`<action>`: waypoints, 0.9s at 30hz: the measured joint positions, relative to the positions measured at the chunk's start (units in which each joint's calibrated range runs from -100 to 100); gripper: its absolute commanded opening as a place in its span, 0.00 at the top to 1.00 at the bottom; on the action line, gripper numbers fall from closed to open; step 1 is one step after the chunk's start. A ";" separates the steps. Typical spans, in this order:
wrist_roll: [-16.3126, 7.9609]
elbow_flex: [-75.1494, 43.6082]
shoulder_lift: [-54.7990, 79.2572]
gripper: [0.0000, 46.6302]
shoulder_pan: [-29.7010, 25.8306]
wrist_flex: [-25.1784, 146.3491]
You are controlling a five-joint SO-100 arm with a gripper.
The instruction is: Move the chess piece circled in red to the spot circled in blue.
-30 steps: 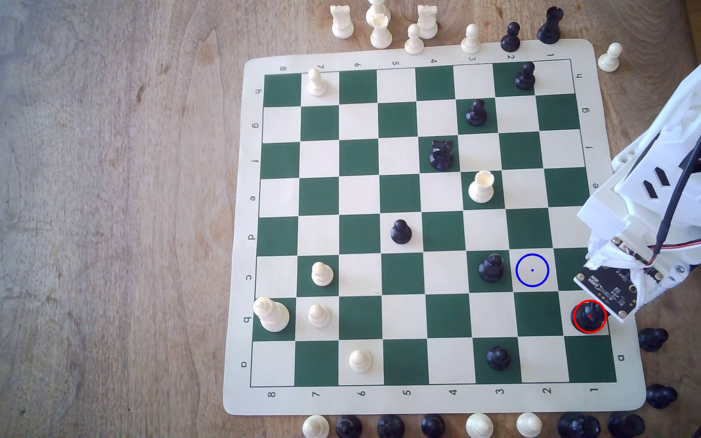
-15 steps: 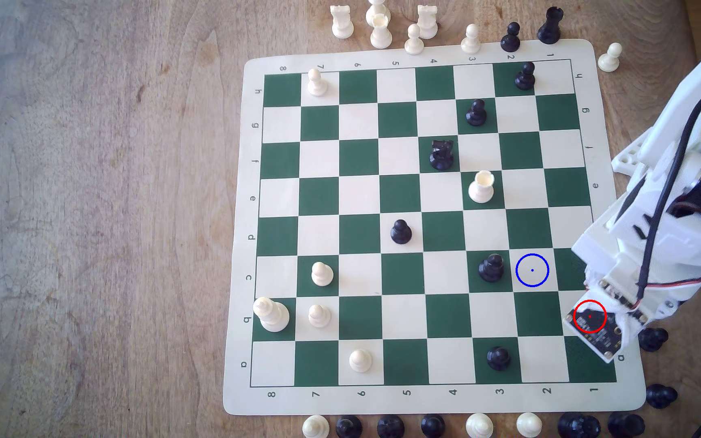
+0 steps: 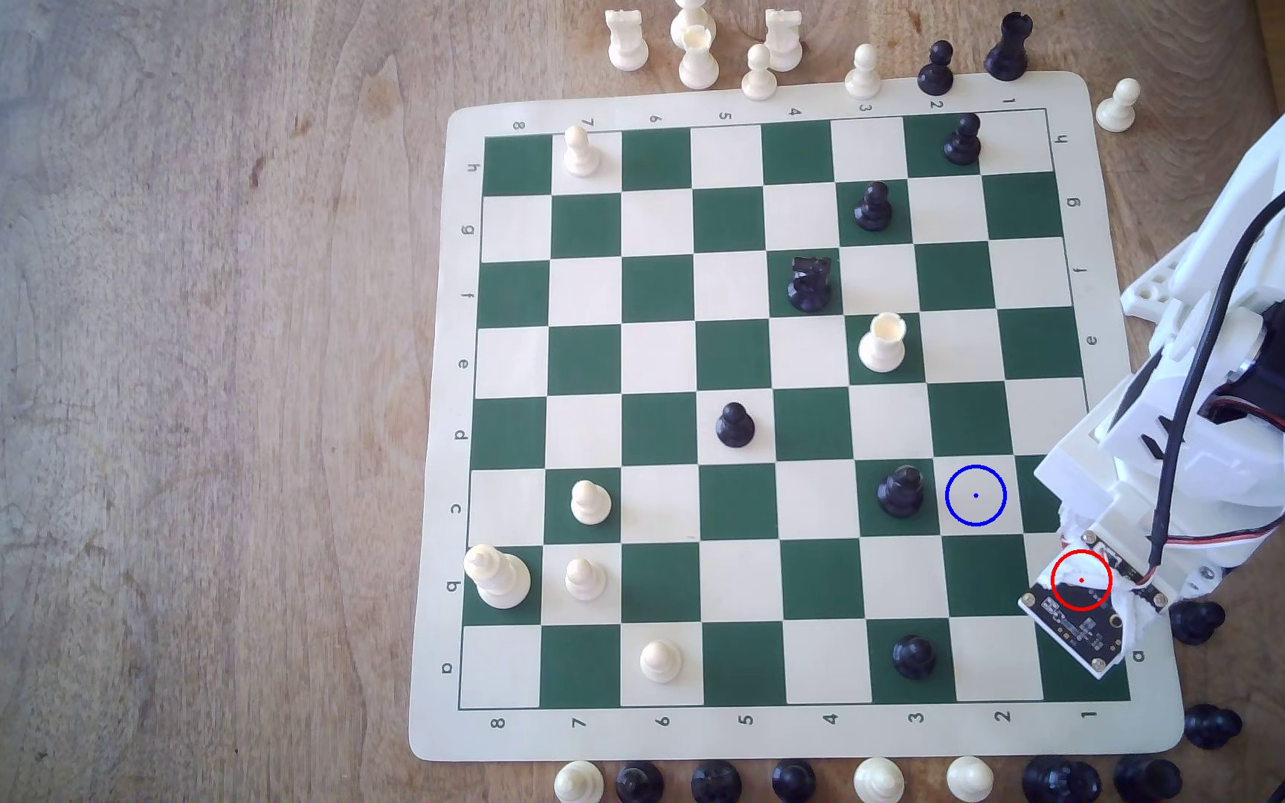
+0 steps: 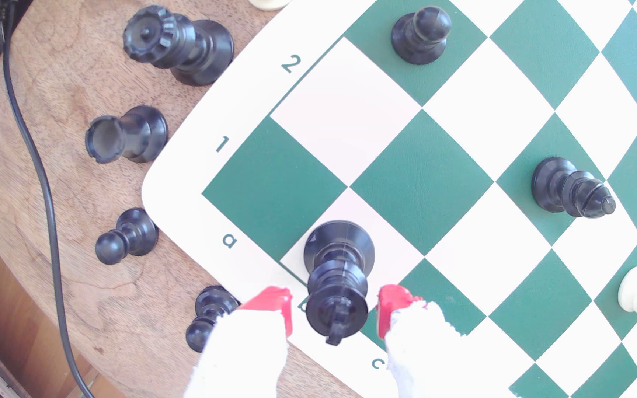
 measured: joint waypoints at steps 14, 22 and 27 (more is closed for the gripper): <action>0.10 1.63 1.68 0.79 0.00 -1.75; 0.10 1.63 1.76 0.99 0.00 -2.23; 0.10 1.63 1.76 0.99 -0.59 -2.23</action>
